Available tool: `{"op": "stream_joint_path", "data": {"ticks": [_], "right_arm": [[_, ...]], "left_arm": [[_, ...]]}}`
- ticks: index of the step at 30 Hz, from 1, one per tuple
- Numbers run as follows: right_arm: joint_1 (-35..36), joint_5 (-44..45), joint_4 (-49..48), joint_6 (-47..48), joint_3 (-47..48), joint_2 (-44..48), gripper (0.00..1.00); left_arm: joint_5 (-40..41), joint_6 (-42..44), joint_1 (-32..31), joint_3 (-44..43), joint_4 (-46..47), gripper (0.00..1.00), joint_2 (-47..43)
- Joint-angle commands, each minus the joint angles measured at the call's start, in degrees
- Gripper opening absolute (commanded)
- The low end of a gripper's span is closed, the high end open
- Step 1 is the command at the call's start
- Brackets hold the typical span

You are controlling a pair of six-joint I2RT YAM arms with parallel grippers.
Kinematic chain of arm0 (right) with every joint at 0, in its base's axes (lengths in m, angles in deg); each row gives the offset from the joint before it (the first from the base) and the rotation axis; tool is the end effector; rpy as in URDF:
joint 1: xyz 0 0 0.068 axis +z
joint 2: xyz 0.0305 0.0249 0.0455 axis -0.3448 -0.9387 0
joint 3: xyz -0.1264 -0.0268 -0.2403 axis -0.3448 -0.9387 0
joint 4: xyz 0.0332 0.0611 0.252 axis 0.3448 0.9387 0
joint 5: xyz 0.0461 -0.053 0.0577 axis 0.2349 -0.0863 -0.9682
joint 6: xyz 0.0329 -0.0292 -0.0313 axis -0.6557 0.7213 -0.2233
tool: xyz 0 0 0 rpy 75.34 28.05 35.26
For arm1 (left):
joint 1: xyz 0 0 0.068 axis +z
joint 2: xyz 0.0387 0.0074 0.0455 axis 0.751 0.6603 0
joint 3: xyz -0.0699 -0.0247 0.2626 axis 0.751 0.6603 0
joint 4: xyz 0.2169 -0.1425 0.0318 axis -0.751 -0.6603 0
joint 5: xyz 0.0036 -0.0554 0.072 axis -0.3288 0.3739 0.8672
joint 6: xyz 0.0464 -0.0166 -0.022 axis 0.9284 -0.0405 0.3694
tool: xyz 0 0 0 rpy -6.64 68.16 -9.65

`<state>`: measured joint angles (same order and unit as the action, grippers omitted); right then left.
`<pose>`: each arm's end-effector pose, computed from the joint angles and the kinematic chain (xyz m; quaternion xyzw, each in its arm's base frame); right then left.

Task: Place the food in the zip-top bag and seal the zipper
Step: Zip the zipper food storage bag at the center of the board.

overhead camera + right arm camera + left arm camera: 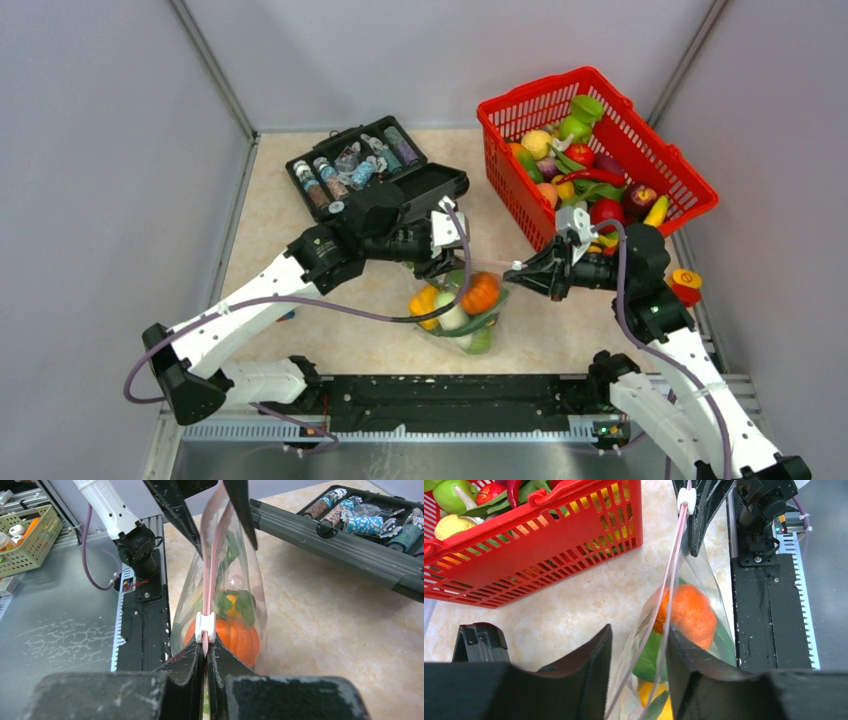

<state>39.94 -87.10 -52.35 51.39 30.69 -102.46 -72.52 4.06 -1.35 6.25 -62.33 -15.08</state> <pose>0.1239 0.0775 0.3335 -0.4283 0.5813 0.4787 0.4995 0.1554 -0.2133 0.3877 0.5933 0.5665 -0.3391 0.4606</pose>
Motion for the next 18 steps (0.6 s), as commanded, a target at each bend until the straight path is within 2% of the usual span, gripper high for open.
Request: {"op": "stream_joint_path", "data": {"ticks": [1,3,5,8,10,14,15,16,17,18], "right_arm": [[0.54,-0.87,-2.08,-0.45,1.11,1.0,0.0],[0.56,-0.74,-1.98,-0.46,0.98,1.04,0.0],[0.56,-0.62,-2.04,-0.5,0.88,1.15,0.0],[0.54,-0.41,-2.14,-0.9,0.8,1.35,0.0],[0.6,0.0,-2.42,-1.6,0.51,1.46,0.0],[0.61,1.34,-3.85,-3.52,-0.85,2.85,0.0],[0.55,1.4,-4.37,-3.94,-1.28,3.29,0.0],[0.59,1.47,-4.77,-4.33,-1.58,3.76,0.0],[0.54,1.51,-5.07,-4.68,-1.85,4.03,0.0],[0.6,1.41,-5.52,-5.1,-2.15,4.26,0.0]], "left_arm": [[0.83,-1.32,-0.34,-0.95,2.71,0.34,-1.72],[0.82,-1.28,-0.41,-0.38,3.27,0.28,-2.24],[0.8,-1.35,-0.43,0.04,3.45,0.16,-2.47],[0.94,-2.0,-0.43,0.41,3.53,0.1,-2.72],[0.87,-2.77,-0.43,0.62,3.96,0.01,-2.95],[-0.17,-4.14,-0.52,1.35,5.35,0.0,-3.87],[-0.44,-4.44,-0.52,1.7,5.99,0.16,-4.15],[-0.78,-4.56,-0.52,2.04,6.66,0.46,-4.41],[-1.36,-4.54,-0.52,2.44,7.1,0.54,-4.71],[-1.88,-4.39,-0.52,2.56,7.22,0.57,-4.88]]}}
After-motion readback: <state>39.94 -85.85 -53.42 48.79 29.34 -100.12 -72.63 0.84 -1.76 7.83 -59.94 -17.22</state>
